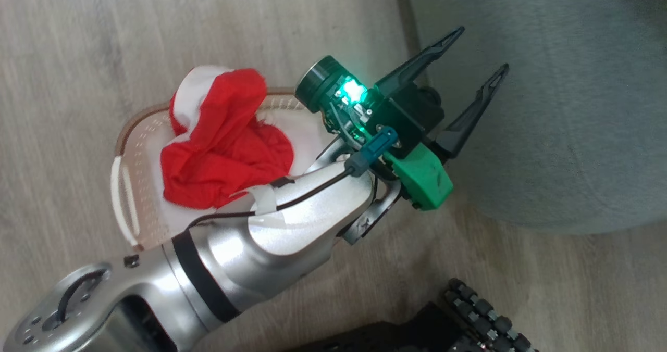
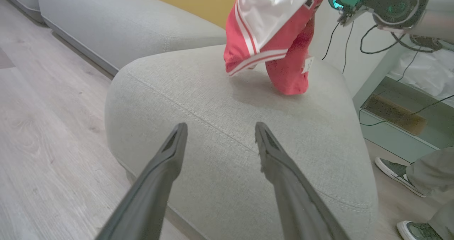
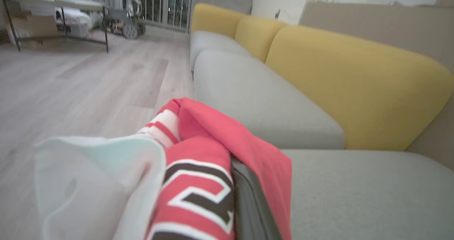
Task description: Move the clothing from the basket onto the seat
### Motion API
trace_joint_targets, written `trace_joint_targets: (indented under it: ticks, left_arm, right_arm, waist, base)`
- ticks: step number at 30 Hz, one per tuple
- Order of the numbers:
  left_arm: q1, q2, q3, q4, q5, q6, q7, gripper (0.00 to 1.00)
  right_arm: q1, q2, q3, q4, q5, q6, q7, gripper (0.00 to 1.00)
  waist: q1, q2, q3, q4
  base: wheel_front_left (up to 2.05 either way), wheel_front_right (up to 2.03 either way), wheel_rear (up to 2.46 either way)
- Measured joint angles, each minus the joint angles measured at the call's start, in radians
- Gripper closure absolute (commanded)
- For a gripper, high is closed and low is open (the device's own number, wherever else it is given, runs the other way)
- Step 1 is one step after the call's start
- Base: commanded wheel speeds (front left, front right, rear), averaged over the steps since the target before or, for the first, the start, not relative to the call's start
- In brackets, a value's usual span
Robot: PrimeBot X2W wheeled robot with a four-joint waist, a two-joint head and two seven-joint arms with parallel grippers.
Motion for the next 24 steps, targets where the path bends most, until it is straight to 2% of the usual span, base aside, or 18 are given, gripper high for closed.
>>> trace_joint_targets:
  ticks: [3, 4, 8, 12, 14, 15, 16, 18, 20, 21, 24]
  left_arm:
    - [-0.017, 0.001, -0.018, 0.000, -0.017, 0.018, 0.000, 0.00]
    - [-0.017, 0.001, -0.018, 0.000, -0.017, 0.018, 0.000, 0.00]
    - [-0.038, 0.001, -0.029, 0.000, -0.039, 0.037, -0.002, 0.00]
    - [-0.040, 0.001, -0.028, -0.005, -0.041, 0.055, -0.003, 0.00]
    - [-0.041, 0.000, -0.025, -0.011, -0.041, 0.061, -0.003, 0.00]
    - [-0.041, 0.000, -0.025, -0.011, -0.041, 0.061, -0.003, 0.00]
    - [-0.041, 0.000, -0.024, -0.012, -0.041, 0.061, -0.003, 0.00]
    - [-0.041, 0.001, -0.023, -0.014, -0.041, 0.061, -0.003, 0.00]
    - [-0.040, 0.000, -0.022, -0.015, -0.041, 0.060, -0.003, 0.00]
    - [-0.040, 0.000, -0.021, -0.016, -0.041, 0.060, -0.003, 0.00]
    - [-0.036, 0.000, -0.012, -0.016, -0.041, 0.058, -0.003, 0.00]
  right_arm:
    - [-0.015, -0.024, 0.095, 0.069, 0.025, 0.000, 0.000, 1.00]
    - [-0.015, -0.024, 0.095, 0.069, 0.025, 0.000, 0.000, 1.00]
    - [-0.075, -0.062, 0.255, 0.166, 0.043, 0.000, 0.000, 1.00]
    - [-0.108, -0.082, 0.387, 0.246, 0.119, 0.000, 0.003, 1.00]
    - [-0.126, -0.095, 0.514, 0.268, 0.209, 0.000, 0.050, 1.00]
    - [-0.126, -0.095, 0.514, 0.268, 0.209, 0.000, 0.050, 1.00]
    - [-0.135, -0.100, 0.556, 0.268, 0.241, 0.000, 0.077, 1.00]
    - [-0.153, -0.111, 0.624, 0.267, 0.309, 0.000, 0.129, 0.89]
    - [-0.168, -0.126, 0.675, 0.268, 0.365, 0.000, 0.160, 0.54]
    - [-0.175, -0.134, 0.700, 0.268, 0.386, 0.000, 0.167, 0.00]
    - [-0.191, -0.147, 0.763, 0.276, 0.429, 0.000, 0.167, 0.00]
  waist:
    - [-0.0001, 0.0000, 0.024, 0.024]
    - [-0.0001, 0.0000, 0.024, 0.024]
    - [-0.0001, 0.0000, 0.042, 0.048]
    - [-0.0001, 0.0000, 0.036, 0.054]
    - [-0.0002, 0.0000, 0.027, 0.056]
    - [-0.0002, 0.0000, 0.027, 0.056]
    - [-0.0002, 0.0000, 0.023, 0.056]
    - [-0.0002, 0.0000, 0.016, 0.056]
    - [-0.0002, 0.0000, 0.008, 0.056]
    - [-0.0002, 0.0000, 0.003, 0.056]
    - [-0.0002, 0.0000, -0.014, 0.055]
  base:
    - [0.00, 0.00, 0.00]
    - [0.00, 0.00, 0.00]
    - [0.00, 0.00, 0.00]
    - [0.00, 0.00, 0.00]
    - [0.00, 0.00, 0.00]
    - [0.00, 0.00, 0.00]
    - [0.00, 0.00, 0.00]
    - [0.00, 0.00, 0.00]
    - [0.00, 0.00, 0.00]
    - [0.00, 0.00, 0.00]
    - [0.00, 0.00, 0.00]
